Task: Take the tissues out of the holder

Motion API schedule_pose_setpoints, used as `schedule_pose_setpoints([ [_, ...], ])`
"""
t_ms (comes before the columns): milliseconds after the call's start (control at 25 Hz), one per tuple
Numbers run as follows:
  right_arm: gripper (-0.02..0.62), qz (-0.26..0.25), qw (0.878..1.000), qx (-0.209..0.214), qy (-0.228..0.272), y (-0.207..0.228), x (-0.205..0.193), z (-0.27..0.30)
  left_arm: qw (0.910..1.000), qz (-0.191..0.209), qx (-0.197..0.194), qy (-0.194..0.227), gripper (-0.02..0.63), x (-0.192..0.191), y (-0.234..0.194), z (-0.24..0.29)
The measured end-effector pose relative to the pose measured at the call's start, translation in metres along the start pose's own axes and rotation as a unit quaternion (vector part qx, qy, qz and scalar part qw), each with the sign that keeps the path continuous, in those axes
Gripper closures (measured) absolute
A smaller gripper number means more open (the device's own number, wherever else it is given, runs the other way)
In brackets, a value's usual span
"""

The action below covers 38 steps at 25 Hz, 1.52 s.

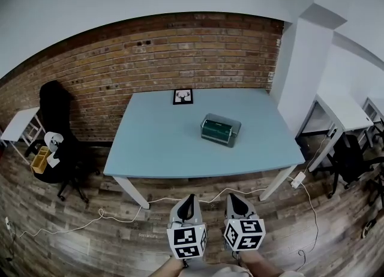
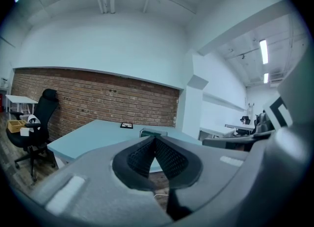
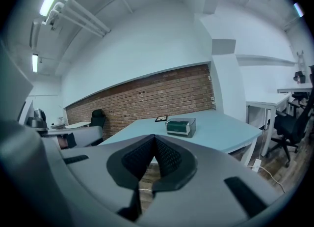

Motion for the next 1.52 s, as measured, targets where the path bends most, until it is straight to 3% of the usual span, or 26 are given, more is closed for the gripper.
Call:
schedule_pose_setpoints([
  [1040,0.592,0.042,0.999,-0.018,0.004,0.045,0.059,0.169,0.9991,0.015,-0.035,-0.018,0.598,0.04,-0.04,0.178],
  [1520,0.592,0.044,0.999,-0.004,-0.004,0.039,0.081,0.243,0.9987,0.014,-0.043,-0.025,0.598,0.054,-0.075,0.247],
])
Point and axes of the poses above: the fingertips, and each gripper's own axes: z forward along the fingers, y to its right, x out of its top, the point moved 4 cm from there along -z, backward along the fingers, and after that the axes turned 4 degrees about x, right-handed, at the moved point
